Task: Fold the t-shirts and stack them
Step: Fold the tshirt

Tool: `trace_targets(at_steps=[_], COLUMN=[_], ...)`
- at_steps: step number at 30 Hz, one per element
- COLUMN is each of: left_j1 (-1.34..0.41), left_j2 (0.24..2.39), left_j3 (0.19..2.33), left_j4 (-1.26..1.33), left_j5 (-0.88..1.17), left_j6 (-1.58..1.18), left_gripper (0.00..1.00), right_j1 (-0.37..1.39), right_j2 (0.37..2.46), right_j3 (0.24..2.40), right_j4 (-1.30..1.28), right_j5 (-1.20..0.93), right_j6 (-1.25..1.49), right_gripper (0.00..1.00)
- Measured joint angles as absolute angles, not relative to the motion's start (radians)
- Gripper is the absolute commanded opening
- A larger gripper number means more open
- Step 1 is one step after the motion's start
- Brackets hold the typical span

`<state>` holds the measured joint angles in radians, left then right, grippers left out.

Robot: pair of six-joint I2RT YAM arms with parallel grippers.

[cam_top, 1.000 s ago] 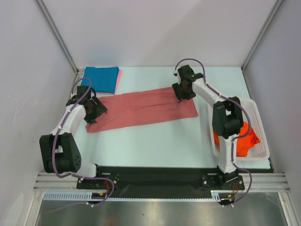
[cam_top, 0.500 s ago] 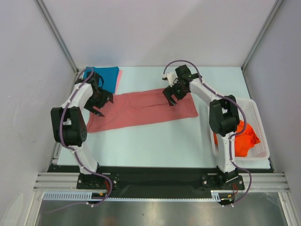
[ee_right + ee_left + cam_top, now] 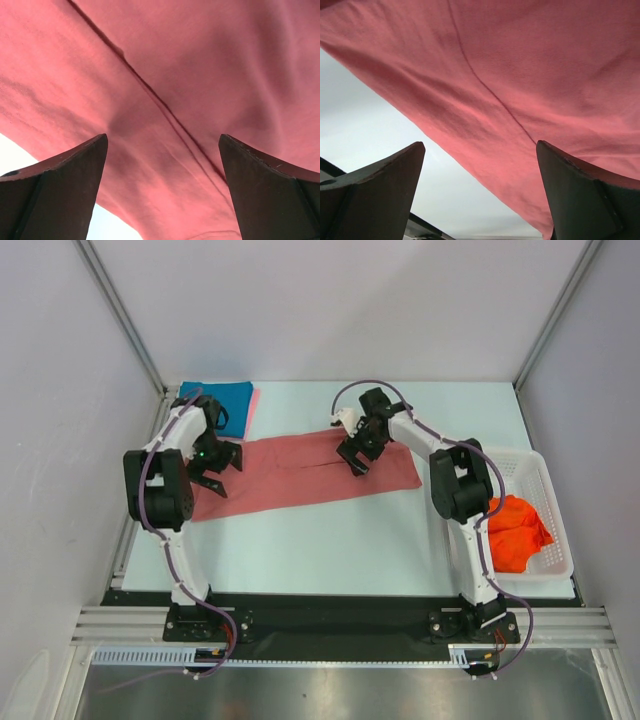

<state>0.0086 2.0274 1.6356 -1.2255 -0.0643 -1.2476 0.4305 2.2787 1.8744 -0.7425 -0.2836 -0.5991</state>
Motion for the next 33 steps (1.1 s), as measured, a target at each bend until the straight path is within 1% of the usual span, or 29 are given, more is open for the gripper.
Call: trace_targets(at_steps=[19, 23, 33], left_j1=[-0.020, -0.022, -0.069], left_j2=[2.177, 2.227, 2.273], left_j3=[1.780, 1.796, 1.874], left_j4=[-1.261, -1.272, -1.311], left_j5=[-0.109, -0.131, -0.245], left_j6=[-1.309, -1.309, -1.220], left_gripper=[1.00, 1.00, 0.96], right_j1=[0.439, 0.442, 0.521], right_j2=[2.323, 2.291, 2.089], right_j3=[1.902, 1.840, 1.511], right_j4=[-0.710, -0.661, -0.500], right_j5=[-0.294, -0.284, -0.215], right_j6=[-0.650, -0.635, -0.552], right_gripper=[0.99, 0.98, 0.96])
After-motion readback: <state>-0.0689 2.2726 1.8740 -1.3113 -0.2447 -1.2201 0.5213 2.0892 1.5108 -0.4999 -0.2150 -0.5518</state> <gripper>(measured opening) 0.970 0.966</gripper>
